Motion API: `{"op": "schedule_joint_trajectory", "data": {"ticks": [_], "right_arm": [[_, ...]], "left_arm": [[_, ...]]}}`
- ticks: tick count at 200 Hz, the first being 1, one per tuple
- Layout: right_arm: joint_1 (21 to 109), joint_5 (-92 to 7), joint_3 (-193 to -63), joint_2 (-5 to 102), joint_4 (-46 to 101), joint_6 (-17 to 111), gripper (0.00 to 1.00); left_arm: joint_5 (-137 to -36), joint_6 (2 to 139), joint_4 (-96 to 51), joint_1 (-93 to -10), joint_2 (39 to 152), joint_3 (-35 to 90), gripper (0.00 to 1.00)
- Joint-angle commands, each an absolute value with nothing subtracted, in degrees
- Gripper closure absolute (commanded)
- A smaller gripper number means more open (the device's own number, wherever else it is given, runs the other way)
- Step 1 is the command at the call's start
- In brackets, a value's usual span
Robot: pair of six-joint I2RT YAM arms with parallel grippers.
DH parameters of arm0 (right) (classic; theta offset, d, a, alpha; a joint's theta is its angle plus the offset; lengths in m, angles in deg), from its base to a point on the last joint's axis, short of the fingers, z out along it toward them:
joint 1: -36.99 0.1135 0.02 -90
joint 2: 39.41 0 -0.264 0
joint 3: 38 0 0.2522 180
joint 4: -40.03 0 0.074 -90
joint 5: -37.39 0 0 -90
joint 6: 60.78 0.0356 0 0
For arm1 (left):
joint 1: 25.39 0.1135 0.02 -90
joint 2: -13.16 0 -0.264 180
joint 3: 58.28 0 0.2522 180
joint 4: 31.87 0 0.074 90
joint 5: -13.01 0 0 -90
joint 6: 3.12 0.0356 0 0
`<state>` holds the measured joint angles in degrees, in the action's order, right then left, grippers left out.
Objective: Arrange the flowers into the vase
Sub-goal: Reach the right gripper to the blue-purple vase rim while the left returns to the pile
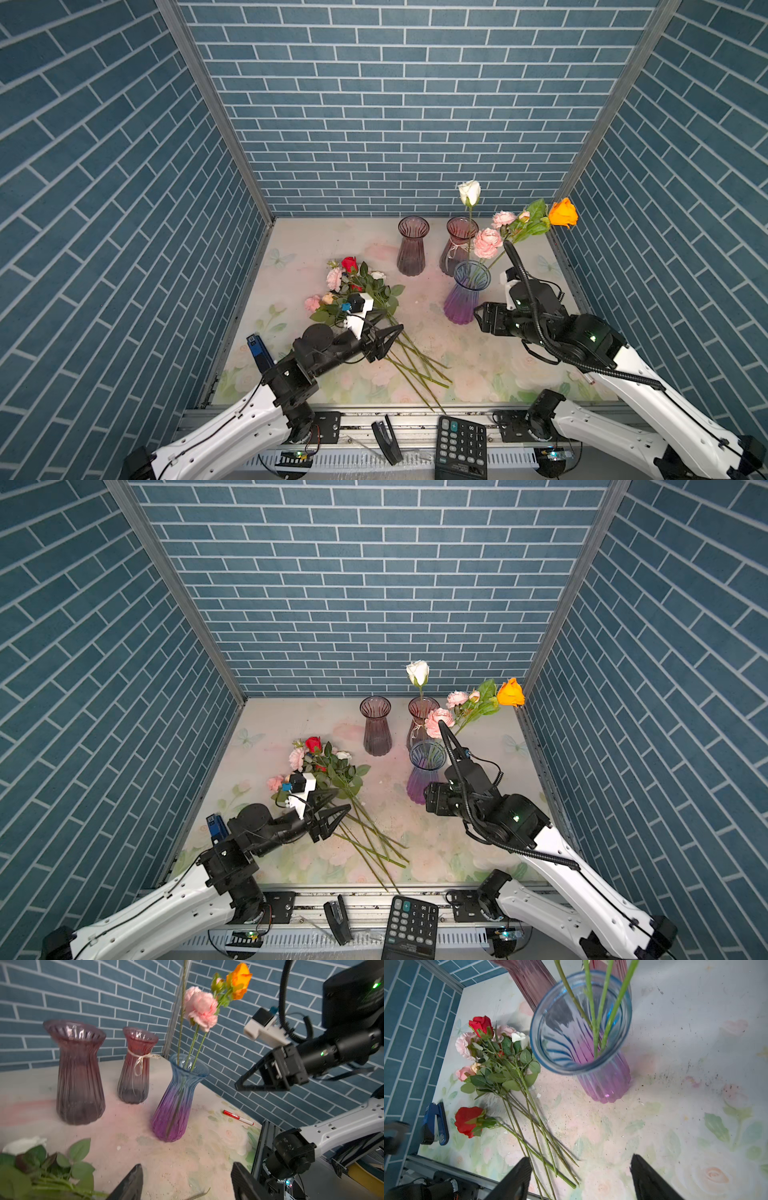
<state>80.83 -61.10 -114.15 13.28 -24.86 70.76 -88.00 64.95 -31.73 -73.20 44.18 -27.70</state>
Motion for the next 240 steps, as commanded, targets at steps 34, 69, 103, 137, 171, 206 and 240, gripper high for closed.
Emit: {"op": "schedule_joint_trajectory", "data": {"ticks": [34,69,103,137,171,206,240], "right_arm": [[75.8,-55.2,-129.4,24.5,-32.8,68.5,0.42],[75.8,-59.2,-134.0,29.3,-39.7,63.8,0.41],[75.8,-57.0,-134.3,30.1,-39.6,56.6,0.46],[76.0,-51.6,-139.3,36.1,-41.3,45.4,0.5],[76.7,-54.5,-145.2,43.4,-44.8,37.8,0.51],[76.8,-56.8,-146.5,48.6,-45.3,30.6,0.5],[76.9,-59.2,-147.7,51.2,-44.4,29.2,0.52]], "left_arm": [[-77.9,57.2,-35.1,-73.4,30.2,-38.2,0.29],[-76.0,57.3,-34.5,-73.3,28.5,-39.2,0.29],[-75.6,57.0,-34.3,-73.3,28.9,-39.2,0.29],[-73.7,56.4,-34.4,-73.3,29.1,-39.5,0.27],[-73.3,56.0,-34.1,-73.3,29.2,-39.4,0.27],[-73.1,55.9,-33.5,-73.2,28.8,-39.5,0.27],[-73.0,55.8,-33.4,-73.2,28.7,-39.5,0.27]]}}
